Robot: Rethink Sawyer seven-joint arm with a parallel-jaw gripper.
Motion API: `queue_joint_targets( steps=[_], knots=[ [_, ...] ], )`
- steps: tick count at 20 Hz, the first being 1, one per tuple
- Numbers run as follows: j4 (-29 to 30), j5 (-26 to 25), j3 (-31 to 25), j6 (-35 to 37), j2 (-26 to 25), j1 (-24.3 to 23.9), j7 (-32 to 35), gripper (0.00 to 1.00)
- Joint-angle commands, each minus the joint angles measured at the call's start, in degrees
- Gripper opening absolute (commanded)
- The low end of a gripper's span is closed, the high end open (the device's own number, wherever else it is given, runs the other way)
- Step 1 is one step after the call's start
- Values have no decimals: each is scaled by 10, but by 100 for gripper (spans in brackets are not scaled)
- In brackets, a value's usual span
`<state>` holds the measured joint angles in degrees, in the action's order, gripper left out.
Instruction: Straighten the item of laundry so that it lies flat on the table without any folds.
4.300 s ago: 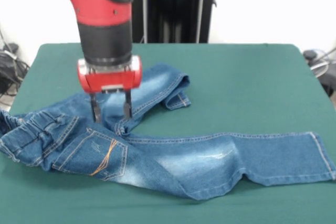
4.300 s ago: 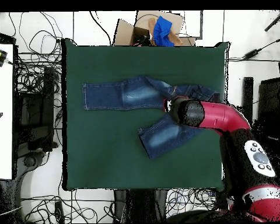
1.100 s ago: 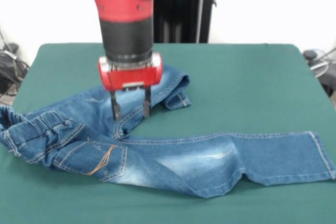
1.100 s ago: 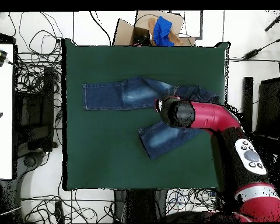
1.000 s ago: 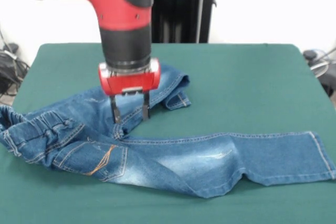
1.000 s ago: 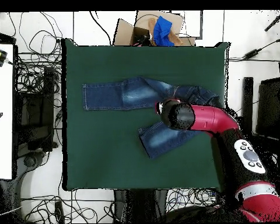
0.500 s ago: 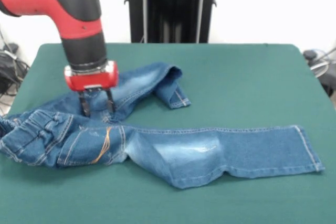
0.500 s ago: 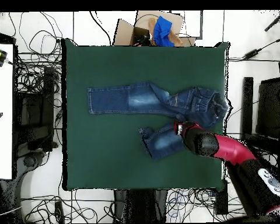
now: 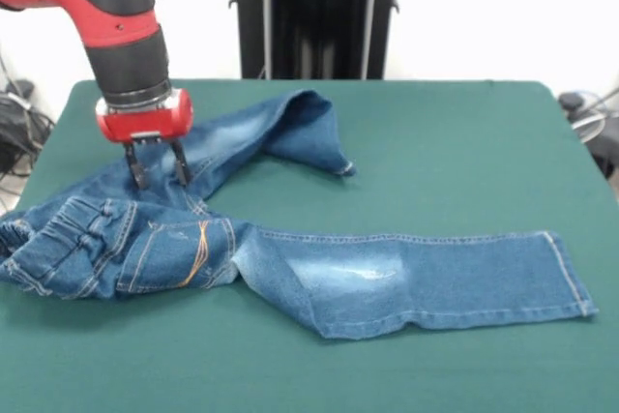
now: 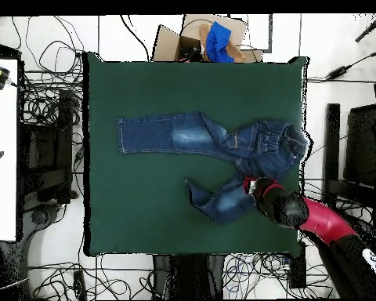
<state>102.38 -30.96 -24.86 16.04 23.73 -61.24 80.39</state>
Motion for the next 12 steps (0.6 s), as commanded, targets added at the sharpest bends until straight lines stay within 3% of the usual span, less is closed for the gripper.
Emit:
queue_joint_targets(
  steps=[1,7,12],
  knots=[
    [16,-45,-24,-12,-27,32,4,100],
    [24,-22,8,-65,7,112,89,100],
    [2,6,35,-107,3,185,130,100]
  ],
)
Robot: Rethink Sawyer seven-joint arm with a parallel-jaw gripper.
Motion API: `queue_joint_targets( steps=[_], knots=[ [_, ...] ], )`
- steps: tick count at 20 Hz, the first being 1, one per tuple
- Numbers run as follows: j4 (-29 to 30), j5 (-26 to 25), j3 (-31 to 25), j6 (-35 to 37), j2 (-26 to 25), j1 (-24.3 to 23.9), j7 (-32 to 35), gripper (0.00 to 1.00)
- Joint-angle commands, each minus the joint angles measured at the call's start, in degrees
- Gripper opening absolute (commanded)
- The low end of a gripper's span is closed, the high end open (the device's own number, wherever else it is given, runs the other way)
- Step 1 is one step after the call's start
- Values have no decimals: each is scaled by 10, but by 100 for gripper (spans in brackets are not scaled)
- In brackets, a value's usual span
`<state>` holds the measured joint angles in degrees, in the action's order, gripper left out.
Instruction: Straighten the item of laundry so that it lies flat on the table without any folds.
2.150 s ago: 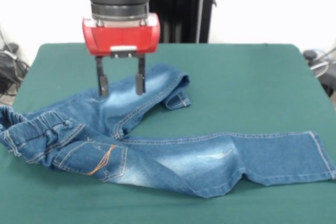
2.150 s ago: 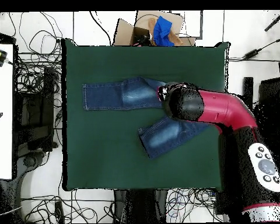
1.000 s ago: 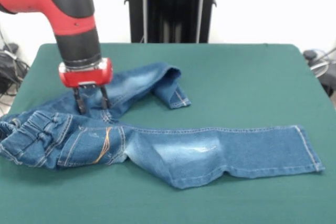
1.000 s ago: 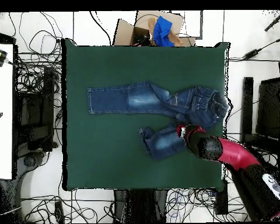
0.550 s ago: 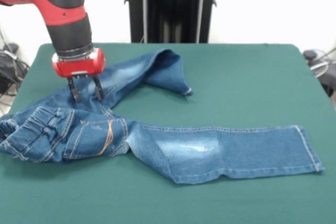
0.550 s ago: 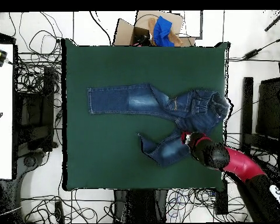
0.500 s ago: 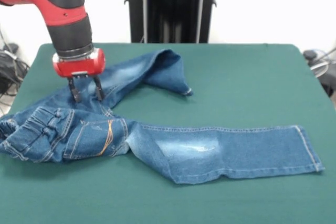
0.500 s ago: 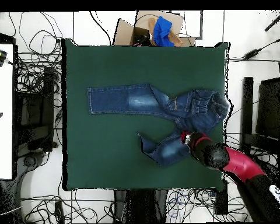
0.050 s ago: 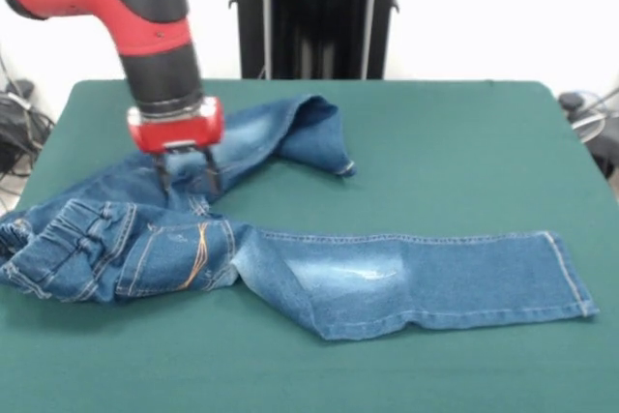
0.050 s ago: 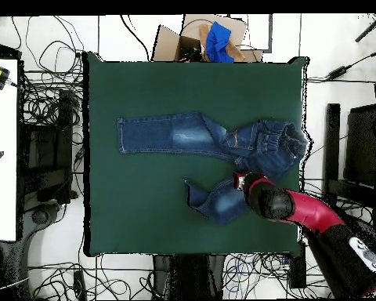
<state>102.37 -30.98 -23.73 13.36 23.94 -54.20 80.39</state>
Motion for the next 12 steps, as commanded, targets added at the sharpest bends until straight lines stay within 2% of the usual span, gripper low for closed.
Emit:
queue_joint_targets(
  steps=[1,7,9,12],
  knots=[
    [3,15,32,-89,10,131,141,100],
    [32,90,57,-81,90,205,185,100],
    [33,109,54,-57,108,212,178,100],
    [26,131,36,-18,124,196,148,100]
  ],
)
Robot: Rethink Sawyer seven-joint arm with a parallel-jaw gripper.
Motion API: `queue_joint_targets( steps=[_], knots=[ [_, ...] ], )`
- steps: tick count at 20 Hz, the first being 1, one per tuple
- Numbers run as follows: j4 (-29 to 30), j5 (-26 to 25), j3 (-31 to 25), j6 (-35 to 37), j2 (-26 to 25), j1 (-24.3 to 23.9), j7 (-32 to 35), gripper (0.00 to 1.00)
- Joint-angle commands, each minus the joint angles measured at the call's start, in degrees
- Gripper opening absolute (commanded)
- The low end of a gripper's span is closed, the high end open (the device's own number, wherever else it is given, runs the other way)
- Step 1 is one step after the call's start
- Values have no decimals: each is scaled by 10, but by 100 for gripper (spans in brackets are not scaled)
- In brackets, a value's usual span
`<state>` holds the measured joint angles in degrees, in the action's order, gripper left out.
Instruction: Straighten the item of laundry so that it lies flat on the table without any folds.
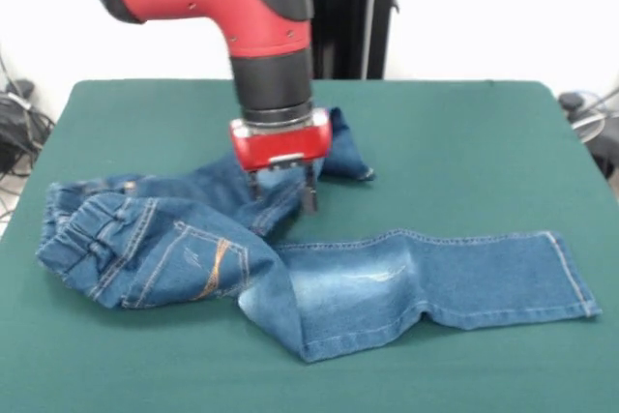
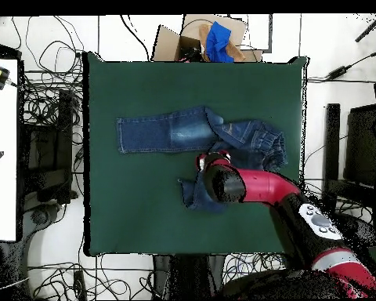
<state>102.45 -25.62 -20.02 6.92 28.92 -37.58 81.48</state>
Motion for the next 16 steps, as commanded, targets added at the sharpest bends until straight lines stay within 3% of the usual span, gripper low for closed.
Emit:
queue_joint_targets(
  steps=[1,8,16],
  knots=[
    [21,82,-7,56,77,24,126,100],
    [16,117,-15,96,92,18,95,100],
    [106,174,28,101,174,101,179,100]
  ],
)
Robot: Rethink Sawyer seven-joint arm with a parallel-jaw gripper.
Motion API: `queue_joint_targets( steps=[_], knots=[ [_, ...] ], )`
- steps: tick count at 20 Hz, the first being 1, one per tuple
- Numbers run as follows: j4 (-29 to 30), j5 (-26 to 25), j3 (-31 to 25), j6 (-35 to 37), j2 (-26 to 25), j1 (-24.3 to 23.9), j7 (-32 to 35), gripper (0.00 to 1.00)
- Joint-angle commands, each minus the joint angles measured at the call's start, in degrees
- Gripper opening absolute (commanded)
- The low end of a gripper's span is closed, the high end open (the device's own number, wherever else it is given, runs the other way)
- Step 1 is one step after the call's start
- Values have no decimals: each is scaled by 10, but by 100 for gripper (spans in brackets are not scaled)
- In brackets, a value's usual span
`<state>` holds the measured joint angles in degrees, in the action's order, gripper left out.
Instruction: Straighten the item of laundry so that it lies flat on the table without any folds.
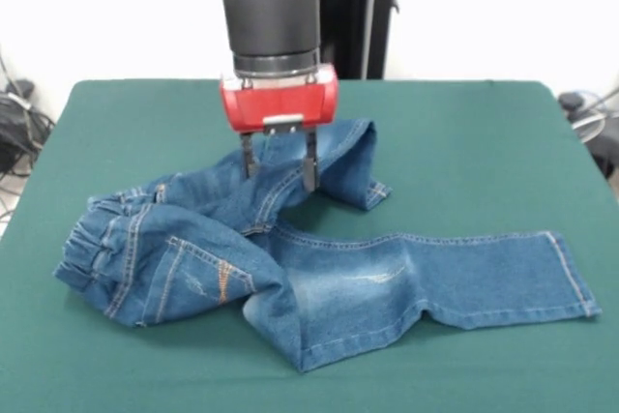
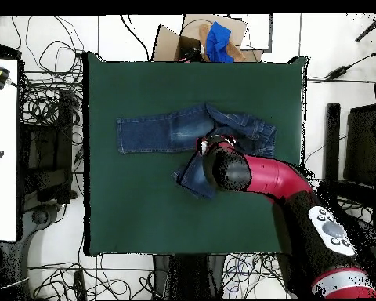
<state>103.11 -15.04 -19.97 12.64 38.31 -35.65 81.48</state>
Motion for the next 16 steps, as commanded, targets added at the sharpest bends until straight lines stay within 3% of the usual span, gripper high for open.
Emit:
queue_joint_targets(
  steps=[1,4,16],
  knots=[
    [105,69,41,33,83,96,185,100],
    [104,75,66,27,78,123,176,100],
    [89,71,77,-25,20,120,131,100]
  ],
)
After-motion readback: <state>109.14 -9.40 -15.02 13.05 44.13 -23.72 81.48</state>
